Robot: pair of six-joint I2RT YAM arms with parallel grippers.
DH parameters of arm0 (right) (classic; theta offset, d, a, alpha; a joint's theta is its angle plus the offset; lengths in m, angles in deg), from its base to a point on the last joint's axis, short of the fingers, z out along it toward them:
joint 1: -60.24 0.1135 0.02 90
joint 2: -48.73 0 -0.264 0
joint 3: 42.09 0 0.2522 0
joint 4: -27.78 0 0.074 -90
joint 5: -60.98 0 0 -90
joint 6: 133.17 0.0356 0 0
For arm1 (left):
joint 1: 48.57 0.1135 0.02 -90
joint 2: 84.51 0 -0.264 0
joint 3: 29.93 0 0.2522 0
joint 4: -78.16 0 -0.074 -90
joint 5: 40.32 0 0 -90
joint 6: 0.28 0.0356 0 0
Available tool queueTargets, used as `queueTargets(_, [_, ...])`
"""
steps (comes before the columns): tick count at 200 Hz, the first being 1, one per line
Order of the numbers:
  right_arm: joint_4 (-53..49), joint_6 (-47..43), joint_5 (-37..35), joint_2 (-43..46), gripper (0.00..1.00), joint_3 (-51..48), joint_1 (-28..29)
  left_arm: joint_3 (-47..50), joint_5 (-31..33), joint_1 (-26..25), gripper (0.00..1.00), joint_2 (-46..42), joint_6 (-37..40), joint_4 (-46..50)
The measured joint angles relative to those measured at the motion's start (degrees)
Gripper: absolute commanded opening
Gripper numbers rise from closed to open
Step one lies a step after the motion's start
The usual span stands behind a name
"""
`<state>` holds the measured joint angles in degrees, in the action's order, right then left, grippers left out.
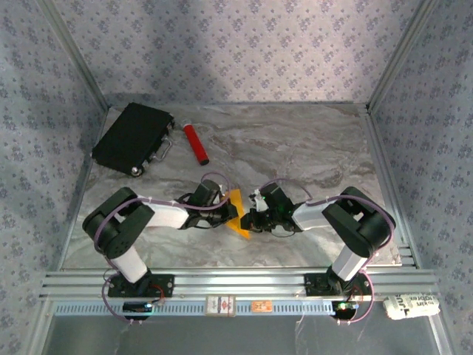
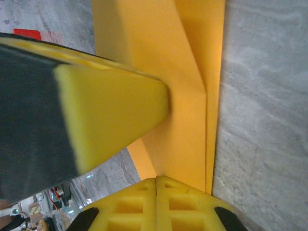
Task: Fold a paper plane with a square sheet of paper (pick it up from the middle)
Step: Fourth fold the wing at the center of the table.
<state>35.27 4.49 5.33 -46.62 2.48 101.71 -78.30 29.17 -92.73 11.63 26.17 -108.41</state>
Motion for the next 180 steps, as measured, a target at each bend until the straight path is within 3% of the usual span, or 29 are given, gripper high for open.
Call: queueTargets(180, [-6.67,-0.09,-0.55,0.72,0.03,4.13,-0.66,-0.70,0.61,0.00,0.00,0.52,-1.46,0.24])
